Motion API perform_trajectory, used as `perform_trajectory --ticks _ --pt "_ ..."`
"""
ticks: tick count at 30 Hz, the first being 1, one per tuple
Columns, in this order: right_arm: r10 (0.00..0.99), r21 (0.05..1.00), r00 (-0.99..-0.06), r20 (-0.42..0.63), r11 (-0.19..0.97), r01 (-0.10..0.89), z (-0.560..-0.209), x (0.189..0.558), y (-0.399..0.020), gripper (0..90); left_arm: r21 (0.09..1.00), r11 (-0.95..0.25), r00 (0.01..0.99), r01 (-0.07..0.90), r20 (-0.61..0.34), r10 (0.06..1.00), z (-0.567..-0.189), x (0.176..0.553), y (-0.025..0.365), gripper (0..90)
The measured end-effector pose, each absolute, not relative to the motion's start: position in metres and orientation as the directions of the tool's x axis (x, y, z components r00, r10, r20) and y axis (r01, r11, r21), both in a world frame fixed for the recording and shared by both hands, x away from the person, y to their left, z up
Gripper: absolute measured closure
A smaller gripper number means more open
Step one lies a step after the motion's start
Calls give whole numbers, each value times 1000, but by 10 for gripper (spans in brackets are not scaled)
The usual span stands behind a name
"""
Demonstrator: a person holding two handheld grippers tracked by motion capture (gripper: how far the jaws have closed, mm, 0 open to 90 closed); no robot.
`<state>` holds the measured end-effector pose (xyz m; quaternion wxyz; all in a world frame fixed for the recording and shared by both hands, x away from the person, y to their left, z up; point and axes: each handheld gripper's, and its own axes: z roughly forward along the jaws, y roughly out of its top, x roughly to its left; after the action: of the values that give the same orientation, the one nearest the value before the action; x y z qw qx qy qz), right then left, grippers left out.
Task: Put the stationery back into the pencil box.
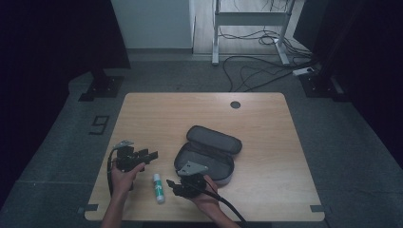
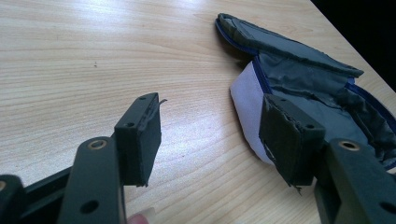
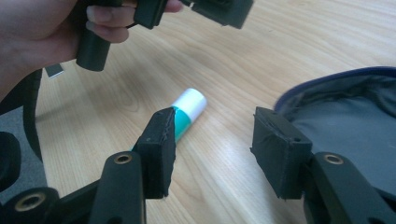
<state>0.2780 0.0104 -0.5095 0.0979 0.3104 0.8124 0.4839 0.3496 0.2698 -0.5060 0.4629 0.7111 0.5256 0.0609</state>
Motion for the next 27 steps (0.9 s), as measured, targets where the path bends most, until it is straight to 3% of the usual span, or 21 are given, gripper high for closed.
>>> perform_trajectory --ticks 27 --pt "569 817 -816 101 421 395 -529 270 62 478 717 -45 452 695 -388 803 -507 350 266 390"
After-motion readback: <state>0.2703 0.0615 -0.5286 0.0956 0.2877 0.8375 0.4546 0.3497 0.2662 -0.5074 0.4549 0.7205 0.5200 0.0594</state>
